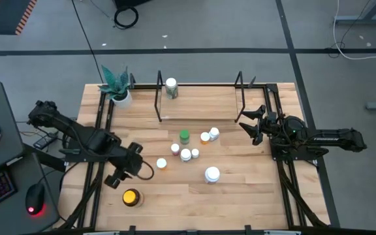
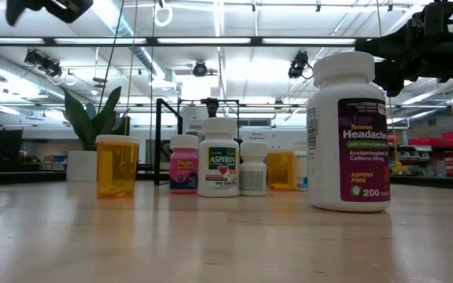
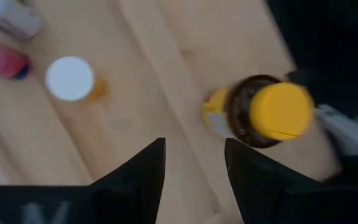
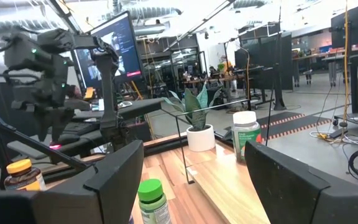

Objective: Pick and place medicine bottles onto shelf by color
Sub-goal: Put the yellow medicine bottle on the shelf

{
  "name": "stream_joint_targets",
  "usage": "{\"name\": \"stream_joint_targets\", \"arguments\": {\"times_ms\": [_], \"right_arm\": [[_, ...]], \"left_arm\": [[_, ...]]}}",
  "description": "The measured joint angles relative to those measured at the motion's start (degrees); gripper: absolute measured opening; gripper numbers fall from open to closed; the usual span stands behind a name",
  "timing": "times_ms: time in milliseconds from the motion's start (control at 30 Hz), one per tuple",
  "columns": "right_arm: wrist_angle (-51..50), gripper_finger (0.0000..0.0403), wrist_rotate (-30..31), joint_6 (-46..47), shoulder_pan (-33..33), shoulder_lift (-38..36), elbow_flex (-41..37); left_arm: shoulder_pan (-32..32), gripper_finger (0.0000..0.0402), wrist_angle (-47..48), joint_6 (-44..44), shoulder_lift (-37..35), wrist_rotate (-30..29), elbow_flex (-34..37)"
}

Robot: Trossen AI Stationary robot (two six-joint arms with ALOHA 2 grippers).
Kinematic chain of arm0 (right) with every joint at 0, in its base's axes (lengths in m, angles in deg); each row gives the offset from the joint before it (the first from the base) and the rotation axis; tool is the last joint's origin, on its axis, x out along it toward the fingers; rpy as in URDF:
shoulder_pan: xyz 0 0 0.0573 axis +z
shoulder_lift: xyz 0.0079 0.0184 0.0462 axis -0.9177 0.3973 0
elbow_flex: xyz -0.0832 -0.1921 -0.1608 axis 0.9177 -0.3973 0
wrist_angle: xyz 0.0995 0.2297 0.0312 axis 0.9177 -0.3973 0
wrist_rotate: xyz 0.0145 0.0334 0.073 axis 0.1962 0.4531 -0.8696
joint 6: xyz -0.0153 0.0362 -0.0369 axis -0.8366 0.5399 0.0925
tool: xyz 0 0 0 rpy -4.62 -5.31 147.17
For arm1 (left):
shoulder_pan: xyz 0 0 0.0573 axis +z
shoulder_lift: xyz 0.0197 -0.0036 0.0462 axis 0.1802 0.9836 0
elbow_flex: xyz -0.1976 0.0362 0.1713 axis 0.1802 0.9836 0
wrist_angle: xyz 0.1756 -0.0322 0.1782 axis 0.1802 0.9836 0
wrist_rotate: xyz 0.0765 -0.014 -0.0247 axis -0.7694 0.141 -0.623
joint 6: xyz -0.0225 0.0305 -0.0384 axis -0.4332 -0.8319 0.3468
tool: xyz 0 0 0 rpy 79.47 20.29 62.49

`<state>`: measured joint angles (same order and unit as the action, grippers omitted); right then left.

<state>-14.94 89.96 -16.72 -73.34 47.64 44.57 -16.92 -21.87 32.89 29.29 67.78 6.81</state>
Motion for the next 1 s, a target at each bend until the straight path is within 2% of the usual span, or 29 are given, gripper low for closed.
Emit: {"name": "stream_joint_targets", "arguments": {"times_ms": [67, 133, 233, 400, 567, 667, 833, 1000], "right_arm": [[0.0, 0.0288, 0.0, 0.0, 0.0, 0.0, 0.0], [0.0, 0.0288, 0.0, 0.0, 0.0, 0.0, 0.0], [0.0, 0.0288, 0.0, 0.0, 0.0, 0.0, 0.0], [0.0, 0.0288, 0.0, 0.0, 0.0, 0.0, 0.0], [0.0, 0.0288, 0.0, 0.0, 0.0, 0.0, 0.0], [0.0, 0.0288, 0.0, 0.0, 0.0, 0.0, 0.0], [0.0, 0.0288, 0.0, 0.0, 0.0, 0.0, 0.0], [0.0, 0.0288, 0.0, 0.0, 0.0, 0.0, 0.0]], "left_arm": [[-1.3, 0.0173, -2.6, -1.3, 0.0, -5.5, 0.4], [-1.9, 0.0171, -5.3, -4.5, 0.5, -8.1, 0.5], [-1.8, 0.0167, -11.1, -8.5, 2.5, -8.4, 0.4], [-1.8, 0.0165, -10.5, -8.6, 5.6, -5.4, 0.3], [-4.4, 0.0159, -8.3, -5.7, 5.7, -4.2, -0.9], [-7.4, 0.0163, -7.2, -0.6, 5.7, -6.9, -3.2], [-13.4, 0.0222, -3.8, 8.3, 6.0, -11.5, -6.7], [-17.8, 0.0287, 4.0, 14.9, 11.1, -13.1, -11.7]]}}
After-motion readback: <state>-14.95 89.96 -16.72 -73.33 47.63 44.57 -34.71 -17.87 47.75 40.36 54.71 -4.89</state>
